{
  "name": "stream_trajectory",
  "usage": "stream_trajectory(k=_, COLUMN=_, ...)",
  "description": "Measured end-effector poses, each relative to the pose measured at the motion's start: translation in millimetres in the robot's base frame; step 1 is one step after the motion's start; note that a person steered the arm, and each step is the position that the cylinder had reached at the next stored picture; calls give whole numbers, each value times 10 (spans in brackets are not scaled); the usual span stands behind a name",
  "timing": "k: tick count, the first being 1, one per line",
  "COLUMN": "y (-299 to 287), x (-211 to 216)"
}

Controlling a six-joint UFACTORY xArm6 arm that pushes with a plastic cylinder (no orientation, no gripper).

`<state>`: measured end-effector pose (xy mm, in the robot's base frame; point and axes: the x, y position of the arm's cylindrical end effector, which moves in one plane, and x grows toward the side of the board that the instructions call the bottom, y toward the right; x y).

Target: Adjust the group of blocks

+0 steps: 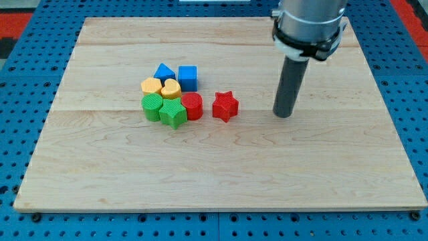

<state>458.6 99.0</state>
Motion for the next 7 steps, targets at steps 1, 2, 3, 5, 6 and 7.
stream_trajectory(k=1, y=-256, x=-16)
stream_trajectory(k=2, y=-792, x=-167)
stream_trajectory(k=3, y=-1293, x=-301)
stream_trajectory(k=5, y=-911, x=-366)
stream_trajectory(k=6, y=-618, x=-509)
stream_trajectory(k=7, y=-542, x=-844)
